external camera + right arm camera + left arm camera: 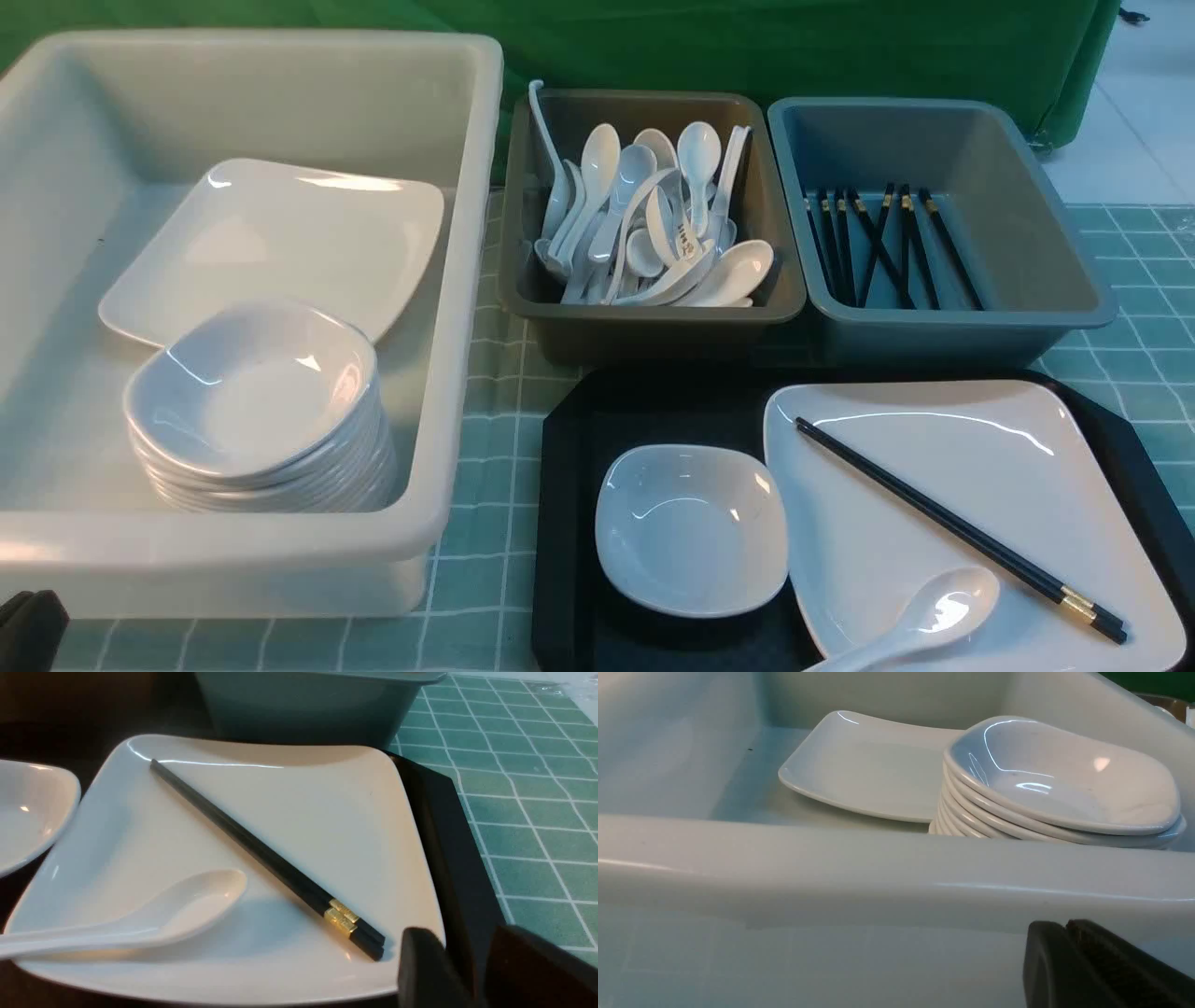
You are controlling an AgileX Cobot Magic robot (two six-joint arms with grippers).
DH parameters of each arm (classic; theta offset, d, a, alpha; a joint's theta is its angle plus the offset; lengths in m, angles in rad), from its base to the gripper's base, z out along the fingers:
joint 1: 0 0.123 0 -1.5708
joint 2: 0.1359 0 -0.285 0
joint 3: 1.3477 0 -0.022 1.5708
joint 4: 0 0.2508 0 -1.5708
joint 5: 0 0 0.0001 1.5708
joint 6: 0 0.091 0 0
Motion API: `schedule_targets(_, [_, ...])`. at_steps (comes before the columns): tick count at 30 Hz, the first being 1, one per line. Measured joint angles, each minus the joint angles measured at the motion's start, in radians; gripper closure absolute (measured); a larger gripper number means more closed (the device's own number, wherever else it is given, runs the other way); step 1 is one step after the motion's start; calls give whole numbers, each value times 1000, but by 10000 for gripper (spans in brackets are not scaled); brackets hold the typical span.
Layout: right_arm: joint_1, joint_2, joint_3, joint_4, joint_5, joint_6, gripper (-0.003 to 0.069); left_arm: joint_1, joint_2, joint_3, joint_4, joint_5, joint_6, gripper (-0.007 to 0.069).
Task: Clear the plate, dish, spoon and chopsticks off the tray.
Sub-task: Use the right arm to grab a pair of chopsticks from the plate
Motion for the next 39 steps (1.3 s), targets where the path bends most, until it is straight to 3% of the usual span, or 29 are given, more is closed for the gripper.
schedule_targets(15, [0,0,0,0,0,0,417,0,0,0,-3,-12,-2,612])
schedule_targets(19, [0,0,0,0,0,0,417,0,0,0,-210,-117,-108,612])
schedule_targets(20, [0,0,0,0,0,0,417,0,0,0,-339,-181,-160,612])
schedule_targets(26, [0,0,0,0,0,0,417,0,0,0,-439,-308,-221,612])
schedule_targets(27, [0,0,0,0,0,0,417,0,0,0,-452,-358,-289,612])
schedule_targets(30, [0,0,0,0,0,0,417,0,0,-33,-401,-330,-394,612])
schedule_targets(34, [0,0,0,0,0,0,417,0,53,-148,-255,-260,-420,612])
schedule_targets(36, [0,0,0,0,-9,0,417,0,109,-219,-195,-218,-407,612])
schedule_targets(39, [0,0,0,16,-55,16,417,-31,266,-378,-131,-60,-291,612])
